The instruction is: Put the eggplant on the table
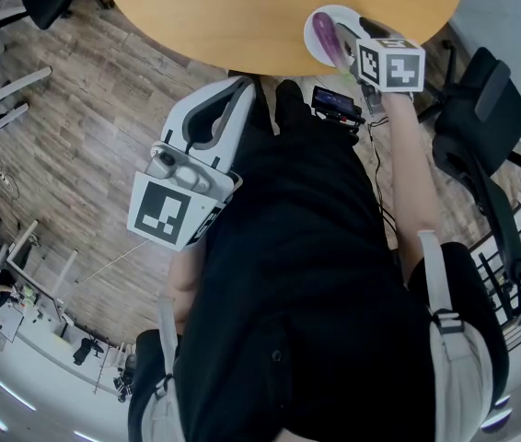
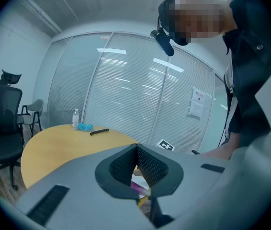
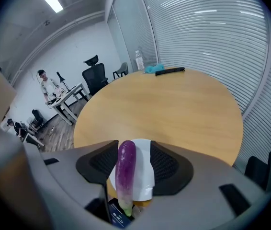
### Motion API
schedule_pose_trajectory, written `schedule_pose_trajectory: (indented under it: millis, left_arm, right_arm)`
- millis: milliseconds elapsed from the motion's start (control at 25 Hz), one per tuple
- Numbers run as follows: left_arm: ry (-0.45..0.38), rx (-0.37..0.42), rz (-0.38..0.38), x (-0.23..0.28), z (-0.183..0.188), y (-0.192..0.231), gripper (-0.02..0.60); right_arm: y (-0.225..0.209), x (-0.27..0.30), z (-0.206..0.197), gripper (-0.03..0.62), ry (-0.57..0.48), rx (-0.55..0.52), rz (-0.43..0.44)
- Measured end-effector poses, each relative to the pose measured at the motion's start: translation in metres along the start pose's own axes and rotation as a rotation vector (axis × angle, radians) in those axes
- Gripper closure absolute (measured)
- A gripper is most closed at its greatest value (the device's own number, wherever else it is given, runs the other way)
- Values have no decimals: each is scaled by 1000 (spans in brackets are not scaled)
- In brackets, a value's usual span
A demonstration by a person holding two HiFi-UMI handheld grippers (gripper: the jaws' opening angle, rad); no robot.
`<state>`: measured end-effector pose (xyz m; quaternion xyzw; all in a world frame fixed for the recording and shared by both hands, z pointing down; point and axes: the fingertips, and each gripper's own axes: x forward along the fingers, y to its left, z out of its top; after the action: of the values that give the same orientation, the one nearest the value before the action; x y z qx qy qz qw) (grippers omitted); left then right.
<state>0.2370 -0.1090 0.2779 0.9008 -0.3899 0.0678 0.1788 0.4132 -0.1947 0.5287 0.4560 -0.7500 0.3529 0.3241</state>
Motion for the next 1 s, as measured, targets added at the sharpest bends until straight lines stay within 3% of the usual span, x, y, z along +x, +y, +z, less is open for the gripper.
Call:
schedule_pose_trajectory:
  millis: [600,1000]
  left_arm:
    - [-3,14,-2,5,4,-1,569]
    - [3,23,-2,6,5,-4,569]
  right_arm:
    - [19,-44,55,407,-177,-33,63]
    - [55,-94,97,524,-368,-104,175]
